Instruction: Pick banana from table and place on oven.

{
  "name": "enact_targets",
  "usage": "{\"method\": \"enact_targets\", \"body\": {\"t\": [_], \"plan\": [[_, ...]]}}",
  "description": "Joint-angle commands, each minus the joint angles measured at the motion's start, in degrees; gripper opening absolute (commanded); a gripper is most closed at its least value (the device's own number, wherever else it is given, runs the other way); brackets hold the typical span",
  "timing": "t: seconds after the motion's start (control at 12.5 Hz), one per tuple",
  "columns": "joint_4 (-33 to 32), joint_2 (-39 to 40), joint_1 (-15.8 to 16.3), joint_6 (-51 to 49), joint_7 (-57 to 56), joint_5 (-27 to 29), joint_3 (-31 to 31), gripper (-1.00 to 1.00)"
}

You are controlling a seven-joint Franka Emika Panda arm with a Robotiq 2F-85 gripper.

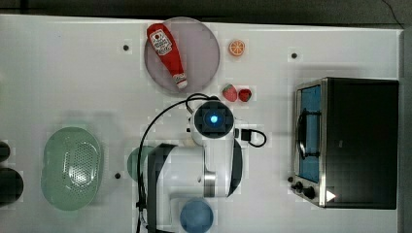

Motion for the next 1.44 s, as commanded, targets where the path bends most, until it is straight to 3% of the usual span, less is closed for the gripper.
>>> {"method": "enact_targets", "body": {"t": [0.08, 0.64, 0.72, 1.2, 1.28, 1.44], "plan": [[-0.6, 3.5, -0.3, 6.9, 7.2, -0.2, 0.5, 1.00], [-0.6, 14.3, 0.0, 16.0, 9.1, -0.2, 2.4, 1.00], [-0.6, 14.8, 0.0, 16.8, 9.1, -0.2, 2.3, 0.93], [-0.6, 14.9, 0.1, 17.9, 9.1, -0.2, 2.1, -0.49], [-0.5, 14.5, 0.1, 17.9, 9.1, -0.2, 2.1, -0.61], [-0.3, 11.7, 0.1, 17.5, 9.1, -0.2, 2.4, -0.61]]}}
